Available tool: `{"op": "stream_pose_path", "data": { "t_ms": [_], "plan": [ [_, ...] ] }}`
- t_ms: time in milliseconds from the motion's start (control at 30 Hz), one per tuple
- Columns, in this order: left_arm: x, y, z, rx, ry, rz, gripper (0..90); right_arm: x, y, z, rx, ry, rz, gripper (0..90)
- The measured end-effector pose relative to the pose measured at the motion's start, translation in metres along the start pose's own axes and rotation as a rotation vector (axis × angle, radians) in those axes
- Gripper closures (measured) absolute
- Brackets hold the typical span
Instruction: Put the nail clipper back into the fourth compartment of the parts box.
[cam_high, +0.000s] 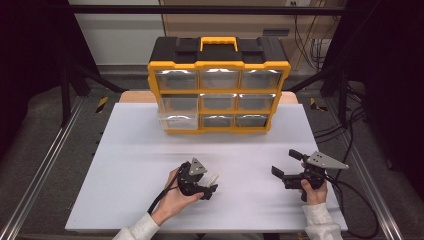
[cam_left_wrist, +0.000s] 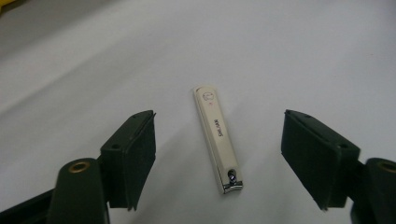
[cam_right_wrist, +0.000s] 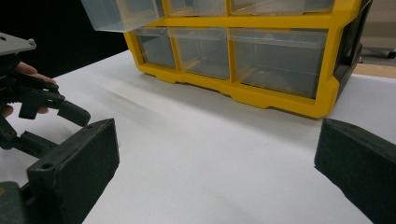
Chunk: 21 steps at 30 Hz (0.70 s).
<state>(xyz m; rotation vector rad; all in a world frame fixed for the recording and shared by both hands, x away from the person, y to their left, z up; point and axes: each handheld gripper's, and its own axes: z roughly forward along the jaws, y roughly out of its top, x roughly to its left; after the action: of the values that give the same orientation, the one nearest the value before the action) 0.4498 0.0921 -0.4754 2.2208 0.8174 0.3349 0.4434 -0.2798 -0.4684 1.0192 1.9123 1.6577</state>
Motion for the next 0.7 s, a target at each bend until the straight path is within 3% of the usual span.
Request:
{"op": "stream_pose_path", "data": {
  "t_ms": [233, 333, 700],
  "plan": [
    [-0.0009, -0.0014, 0.0037, 0.021, 0.022, -0.023, 40.4, -0.0001, 0.0001, -0.0002, -0.001, 0.0, 0.0, 0.3],
    [-0.0008, -0.0018, 0.0039, 0.027, 0.003, -0.047, 45.0, 0.0, 0.0, 0.0, 0.001, 0.0, 0.001, 0.3],
    [-0.0077, -0.0017, 0.0081, 0.066, 0.015, -0.042, 61.4, -0.0003, 0.0002, -0.0002, -0.002, 0.0, -0.002, 0.3]
  ]
}}
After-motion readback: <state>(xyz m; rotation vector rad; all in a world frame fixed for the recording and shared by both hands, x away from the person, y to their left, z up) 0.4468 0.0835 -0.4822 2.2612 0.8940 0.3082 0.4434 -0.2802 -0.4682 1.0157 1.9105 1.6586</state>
